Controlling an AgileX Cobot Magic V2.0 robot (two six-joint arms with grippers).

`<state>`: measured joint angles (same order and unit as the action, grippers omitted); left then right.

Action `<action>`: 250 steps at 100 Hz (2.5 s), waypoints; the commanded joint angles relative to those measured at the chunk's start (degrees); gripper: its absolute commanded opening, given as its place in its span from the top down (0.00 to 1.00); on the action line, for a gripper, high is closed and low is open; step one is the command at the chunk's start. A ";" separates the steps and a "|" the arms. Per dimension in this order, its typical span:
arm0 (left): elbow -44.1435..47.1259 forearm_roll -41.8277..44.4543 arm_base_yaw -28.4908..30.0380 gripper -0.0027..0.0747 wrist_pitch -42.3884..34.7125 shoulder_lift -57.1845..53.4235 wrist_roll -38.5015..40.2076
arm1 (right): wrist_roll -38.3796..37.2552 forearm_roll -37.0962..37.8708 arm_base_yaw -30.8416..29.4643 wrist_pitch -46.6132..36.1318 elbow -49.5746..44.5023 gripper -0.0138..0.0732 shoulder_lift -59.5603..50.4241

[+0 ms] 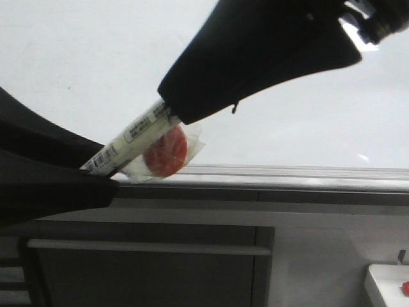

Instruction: Write number 0 on whiteboard

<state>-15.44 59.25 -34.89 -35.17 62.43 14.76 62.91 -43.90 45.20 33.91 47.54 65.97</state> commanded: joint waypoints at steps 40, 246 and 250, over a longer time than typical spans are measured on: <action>-1.65 -12.38 -0.47 0.36 0.80 -12.47 0.90 | 0.31 -1.57 -0.16 -6.29 1.72 0.92 -0.81; -3.61 -35.21 12.91 0.99 17.64 -38.97 0.90 | -10.55 2.35 -15.74 -5.19 21.16 0.90 14.28; -3.61 -35.21 12.91 0.99 17.64 -38.97 0.90 | -10.66 2.35 -15.63 -5.03 19.95 0.90 13.96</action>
<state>-16.91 25.20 -22.29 -13.09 23.11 15.10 52.91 -43.02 30.20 31.44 68.01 82.40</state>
